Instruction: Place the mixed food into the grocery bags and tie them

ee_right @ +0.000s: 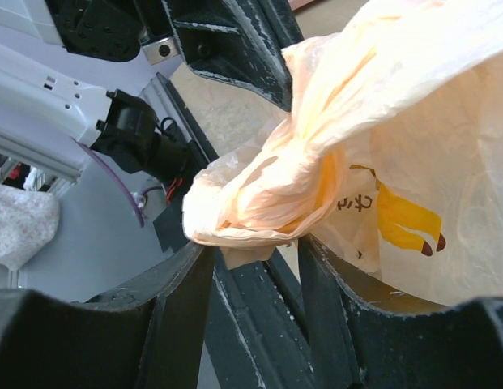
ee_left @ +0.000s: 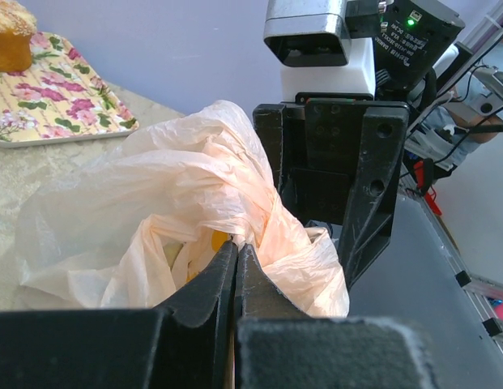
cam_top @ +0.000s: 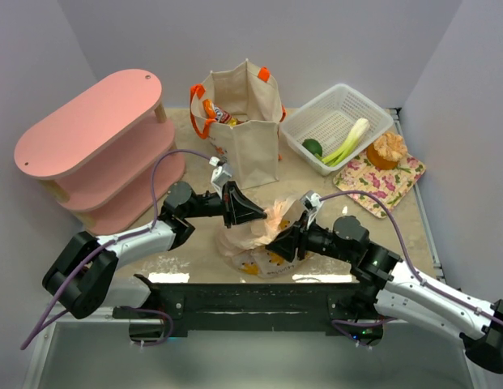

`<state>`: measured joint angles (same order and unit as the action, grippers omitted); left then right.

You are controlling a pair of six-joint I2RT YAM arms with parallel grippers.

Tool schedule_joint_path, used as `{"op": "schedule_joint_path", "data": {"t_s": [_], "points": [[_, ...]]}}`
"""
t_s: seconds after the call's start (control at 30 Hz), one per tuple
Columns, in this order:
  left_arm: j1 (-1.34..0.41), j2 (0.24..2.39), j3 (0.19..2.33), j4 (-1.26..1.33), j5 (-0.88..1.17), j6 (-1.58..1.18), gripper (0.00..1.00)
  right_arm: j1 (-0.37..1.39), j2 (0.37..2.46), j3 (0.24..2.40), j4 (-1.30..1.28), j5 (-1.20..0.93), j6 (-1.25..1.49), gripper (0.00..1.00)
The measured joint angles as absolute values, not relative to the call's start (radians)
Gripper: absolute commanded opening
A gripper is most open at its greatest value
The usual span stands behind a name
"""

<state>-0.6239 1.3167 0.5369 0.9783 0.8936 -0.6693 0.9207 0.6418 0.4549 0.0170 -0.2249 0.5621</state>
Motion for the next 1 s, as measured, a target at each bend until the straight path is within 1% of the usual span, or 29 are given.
{"op": "schedule_joint_path", "data": {"t_s": [0.07,0.1,0.13,0.23,0.27,0.57,0.77,1.0], "points": [[-0.624,1.317,0.537,0.978,0.894,-0.669,0.0,0.921,0.65,0.454,0.018,-0.218,0.565,0.38],[-0.624,1.317,0.537,0.978,0.894,-0.669,0.0,0.922,0.654,0.453,0.02,-0.217,0.566,0.34],[-0.624,1.317,0.537,0.978,0.894,-0.669,0.0,0.923,0.656,0.451,0.024,-0.216,0.569,0.26],[-0.624,1.317,0.537,0.978,0.892,-0.669,0.0,0.923,0.656,0.449,0.028,-0.213,0.571,0.09],[-0.624,1.317,0.537,0.978,0.889,-0.669,0.0,0.923,0.656,0.449,0.03,-0.211,0.573,0.0],[-0.609,1.294,0.537,0.945,0.828,-0.669,0.0,0.923,0.626,0.449,0.002,-0.155,0.578,0.0],[-0.523,1.222,0.537,0.879,0.766,-0.665,0.0,0.923,0.562,0.472,-0.144,0.028,0.586,0.0],[-0.446,1.172,0.535,0.797,0.743,-0.662,0.0,0.925,0.516,0.508,-0.269,0.225,0.633,0.0]]}}
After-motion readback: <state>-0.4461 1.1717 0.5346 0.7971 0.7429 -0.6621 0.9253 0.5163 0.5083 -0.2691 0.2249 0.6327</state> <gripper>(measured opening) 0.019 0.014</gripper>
